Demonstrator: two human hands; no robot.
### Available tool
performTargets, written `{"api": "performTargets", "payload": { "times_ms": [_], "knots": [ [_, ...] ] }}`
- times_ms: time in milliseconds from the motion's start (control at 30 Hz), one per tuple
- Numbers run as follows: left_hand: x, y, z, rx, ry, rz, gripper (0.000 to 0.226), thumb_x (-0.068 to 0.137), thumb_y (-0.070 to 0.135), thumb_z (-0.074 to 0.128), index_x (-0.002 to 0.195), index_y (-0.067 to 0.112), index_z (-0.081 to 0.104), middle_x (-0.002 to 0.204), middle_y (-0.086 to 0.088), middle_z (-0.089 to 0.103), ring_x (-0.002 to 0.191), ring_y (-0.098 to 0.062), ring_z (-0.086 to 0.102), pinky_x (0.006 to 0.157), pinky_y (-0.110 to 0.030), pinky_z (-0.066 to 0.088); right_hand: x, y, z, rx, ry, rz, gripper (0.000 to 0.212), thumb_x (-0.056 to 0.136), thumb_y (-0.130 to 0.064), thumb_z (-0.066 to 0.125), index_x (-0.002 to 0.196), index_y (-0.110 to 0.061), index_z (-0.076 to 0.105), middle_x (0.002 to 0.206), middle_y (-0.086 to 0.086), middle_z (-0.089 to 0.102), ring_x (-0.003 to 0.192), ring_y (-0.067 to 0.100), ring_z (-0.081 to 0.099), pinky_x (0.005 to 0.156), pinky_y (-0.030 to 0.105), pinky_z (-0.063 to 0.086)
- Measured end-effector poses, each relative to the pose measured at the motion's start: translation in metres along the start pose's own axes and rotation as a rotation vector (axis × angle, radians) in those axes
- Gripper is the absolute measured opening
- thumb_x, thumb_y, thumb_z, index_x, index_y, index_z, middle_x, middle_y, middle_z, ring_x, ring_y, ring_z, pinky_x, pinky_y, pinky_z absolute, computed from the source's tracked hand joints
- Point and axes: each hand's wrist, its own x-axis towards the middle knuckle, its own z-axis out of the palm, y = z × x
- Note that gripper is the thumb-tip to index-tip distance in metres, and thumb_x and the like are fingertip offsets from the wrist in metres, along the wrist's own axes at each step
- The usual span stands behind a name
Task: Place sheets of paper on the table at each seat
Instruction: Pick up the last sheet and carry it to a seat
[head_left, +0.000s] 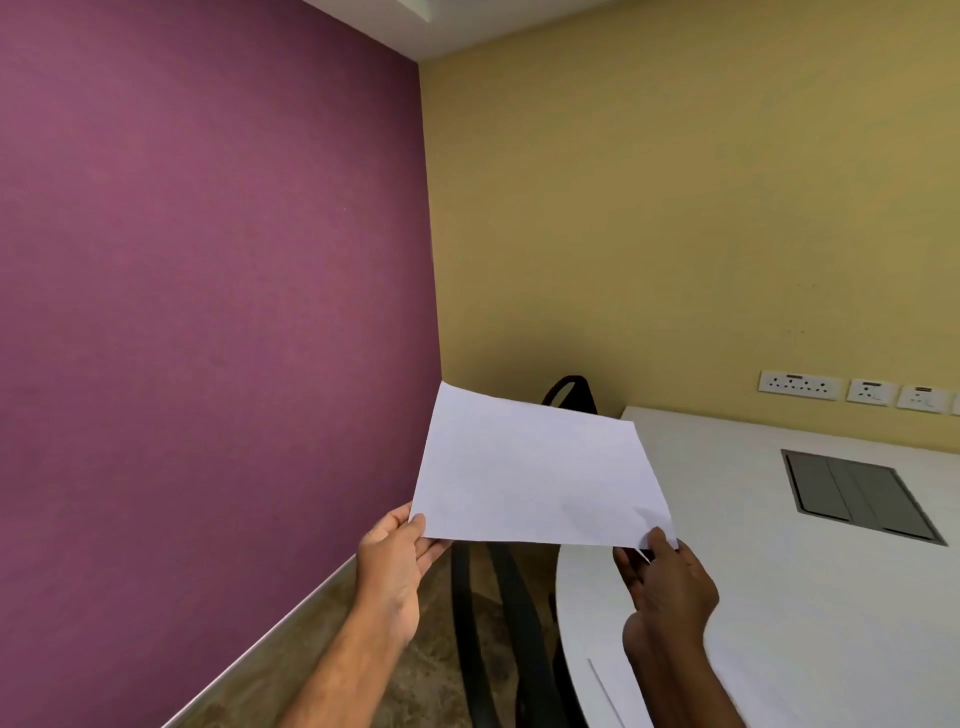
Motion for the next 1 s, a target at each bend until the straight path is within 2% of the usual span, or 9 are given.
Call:
{"api": "performTargets", "payload": {
  "times_ms": [100,233,367,467,533,600,767,867,1000],
  "knots": [
    [0.019,0.016,-0.030,0.001,-0.010,-0.001,0.021,0.099,0.004,0.051,0.114,0.011,0.066,0.098,-0.002,0.080,0.091,-0.018,0.077,0.082,-0.036,0.059,-0.021,0.022,0.027,-0.027,0.019,-0.014,0.016,0.094,-0.011,0.064,0.106,-0.001,0.067,0.105,0.015,0.072,0.083,0.028,0.074,0.057,0.025,0.059],
    [0.046,0.027,-0.055,-0.031,-0.009,-0.014,0.022,0.099,0.003,0.050,0.114,0.009,0.066,0.098,-0.003,0.080,0.089,-0.017,0.077,0.082,-0.036,0.057,-0.033,0.042,0.057,-0.047,0.018,-0.044,0.006,0.093,-0.010,0.064,0.094,-0.006,0.068,0.103,0.012,0.073,0.086,0.030,0.074,0.055,0.025,0.058],
    [0.079,0.027,-0.068,-0.047,-0.023,-0.046,0.024,0.099,0.001,0.049,0.117,0.006,0.065,0.095,-0.002,0.080,0.085,-0.016,0.077,0.077,-0.034,0.057,-0.028,0.062,0.083,-0.039,0.048,-0.062,0.007,0.093,-0.010,0.063,0.091,-0.010,0.069,0.102,0.010,0.073,0.089,0.031,0.074,0.055,0.025,0.058],
    [0.112,0.026,-0.072,-0.037,-0.031,-0.060,0.024,0.099,0.001,0.050,0.116,0.006,0.065,0.095,-0.003,0.080,0.084,-0.016,0.077,0.075,-0.033,0.057,-0.015,0.080,0.105,-0.028,0.064,-0.071,0.009,0.095,-0.011,0.061,0.092,-0.012,0.070,0.101,0.008,0.074,0.089,0.030,0.074,0.059,0.026,0.060],
    [0.139,0.025,-0.072,-0.021,-0.048,-0.063,0.023,0.099,0.002,0.050,0.116,0.006,0.065,0.095,-0.004,0.080,0.087,-0.020,0.077,0.080,-0.036,0.057,-0.001,0.095,0.124,-0.027,0.070,-0.081,0.010,0.095,-0.011,0.061,0.091,-0.013,0.070,0.098,0.008,0.074,0.090,0.030,0.074,0.064,0.030,0.060],
    [0.173,0.024,-0.069,0.005,-0.064,-0.071,0.023,0.099,0.003,0.050,0.117,0.005,0.064,0.100,-0.008,0.078,0.094,-0.025,0.075,0.087,-0.040,0.057,0.020,0.108,0.144,-0.033,0.083,-0.097,0.010,0.095,-0.011,0.061,0.089,-0.012,0.070,0.097,0.008,0.073,0.092,0.032,0.073,0.069,0.034,0.059],
    [0.261,0.019,-0.043,0.059,-0.106,-0.095,0.021,0.100,0.002,0.049,0.115,0.004,0.064,0.104,-0.012,0.077,0.096,-0.028,0.074,0.080,-0.037,0.057,0.086,0.136,0.190,-0.028,0.149,-0.134,0.009,0.096,-0.014,0.061,0.092,-0.013,0.069,0.101,0.009,0.072,0.094,0.032,0.071,0.082,0.042,0.060],
    [0.307,0.016,-0.022,0.069,-0.129,-0.105,0.023,0.100,0.001,0.049,0.117,0.003,0.063,0.109,-0.014,0.075,0.099,-0.030,0.073,0.086,-0.039,0.056,0.122,0.149,0.216,-0.044,0.194,-0.150,0.010,0.096,-0.016,0.061,0.092,-0.012,0.069,0.099,0.009,0.072,0.094,0.033,0.071,0.082,0.044,0.061],
    [0.367,0.011,0.006,0.074,-0.145,-0.135,0.022,0.100,0.002,0.050,0.116,0.004,0.063,0.108,-0.012,0.075,0.099,-0.028,0.073,0.086,-0.039,0.056,0.162,0.161,0.247,-0.017,0.257,-0.148,0.006,0.096,-0.017,0.063,0.091,-0.018,0.067,0.100,0.007,0.071,0.092,0.031,0.071,0.078,0.040,0.061]
  ]
}}
